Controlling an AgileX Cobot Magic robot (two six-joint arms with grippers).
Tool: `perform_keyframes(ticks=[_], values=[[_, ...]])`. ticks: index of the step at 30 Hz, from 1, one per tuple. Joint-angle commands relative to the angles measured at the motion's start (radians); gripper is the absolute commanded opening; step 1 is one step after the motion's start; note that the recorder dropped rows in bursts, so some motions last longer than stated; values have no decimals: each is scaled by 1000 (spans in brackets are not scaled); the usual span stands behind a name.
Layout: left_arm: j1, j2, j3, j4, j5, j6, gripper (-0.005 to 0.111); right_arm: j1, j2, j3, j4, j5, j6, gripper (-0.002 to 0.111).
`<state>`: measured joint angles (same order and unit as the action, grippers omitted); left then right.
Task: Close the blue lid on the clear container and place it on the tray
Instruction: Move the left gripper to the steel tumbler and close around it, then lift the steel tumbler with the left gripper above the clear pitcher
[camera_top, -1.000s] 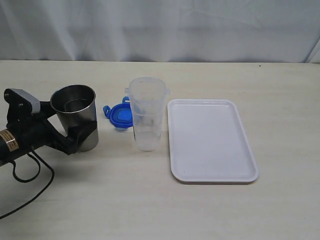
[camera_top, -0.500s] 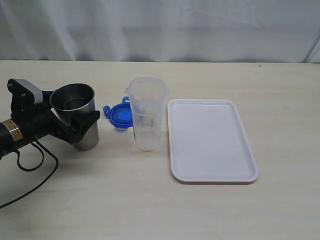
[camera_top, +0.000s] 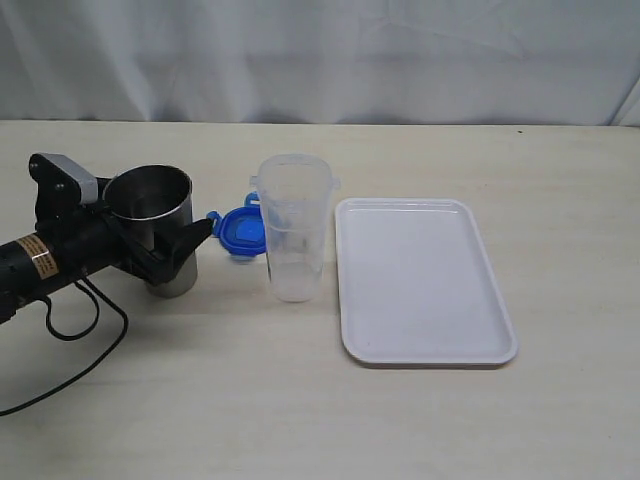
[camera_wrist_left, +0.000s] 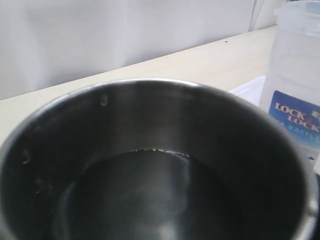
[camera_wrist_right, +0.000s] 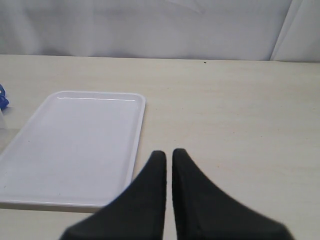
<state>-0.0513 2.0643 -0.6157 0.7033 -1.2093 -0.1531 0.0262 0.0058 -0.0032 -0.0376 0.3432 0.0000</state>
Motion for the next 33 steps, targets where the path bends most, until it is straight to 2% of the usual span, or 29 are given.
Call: perform_keyframes(ticks=[1,27,29,31,33], values=[[-8,2,-3,-17,-12,0,104,0,-6,3,0,1,0,5],[-8,2,-3,-34,-2,0,103,0,-6,3,0,1,0,5],[-8,2,-3,-34,-2,0,92,0,-6,3,0,1,0,5],[-8,2,-3,-34,0,0,69,0,-6,3,0,1,0,5],[-8,2,-3,-34,3,0,53,0,-6,3,0,1,0,5]])
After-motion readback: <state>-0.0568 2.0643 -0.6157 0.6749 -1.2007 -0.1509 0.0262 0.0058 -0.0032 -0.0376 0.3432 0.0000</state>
